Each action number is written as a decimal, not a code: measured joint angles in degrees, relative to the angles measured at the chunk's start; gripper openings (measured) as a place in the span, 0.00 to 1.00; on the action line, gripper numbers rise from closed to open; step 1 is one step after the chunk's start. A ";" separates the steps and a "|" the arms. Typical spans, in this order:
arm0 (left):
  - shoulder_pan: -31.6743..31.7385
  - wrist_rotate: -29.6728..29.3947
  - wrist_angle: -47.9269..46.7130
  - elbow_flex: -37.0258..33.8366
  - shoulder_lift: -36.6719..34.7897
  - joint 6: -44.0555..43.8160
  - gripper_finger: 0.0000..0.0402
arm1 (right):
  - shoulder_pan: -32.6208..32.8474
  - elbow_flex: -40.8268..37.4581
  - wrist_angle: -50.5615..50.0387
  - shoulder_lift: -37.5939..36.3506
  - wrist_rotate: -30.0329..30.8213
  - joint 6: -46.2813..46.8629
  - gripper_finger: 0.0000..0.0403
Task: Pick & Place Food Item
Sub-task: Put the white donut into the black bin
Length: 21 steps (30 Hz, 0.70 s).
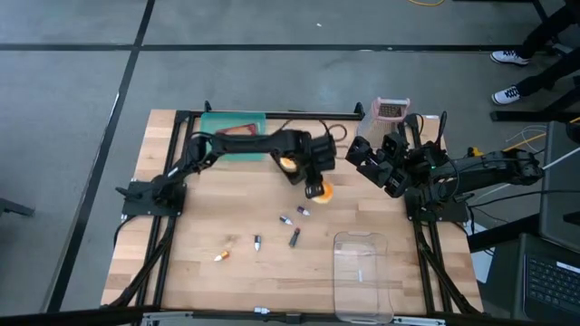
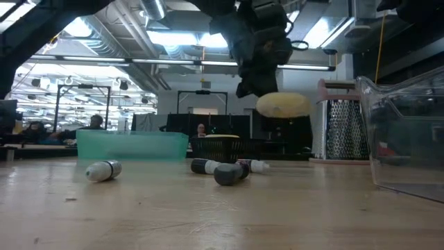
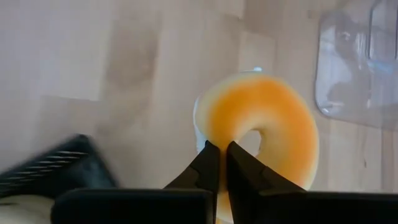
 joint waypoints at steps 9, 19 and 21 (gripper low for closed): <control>8.76 -1.39 -8.33 4.66 -0.09 3.59 0.02 | 0.00 0.00 0.00 0.00 -0.02 -0.44 0.57; 15.94 5.15 -3.28 4.50 -3.44 3.91 0.02 | 0.00 0.02 -0.02 0.00 -2.79 -0.70 0.57; 16.97 6.68 -1.16 4.49 -4.38 3.04 0.02 | 0.00 0.02 -0.19 0.00 -2.84 -0.71 0.57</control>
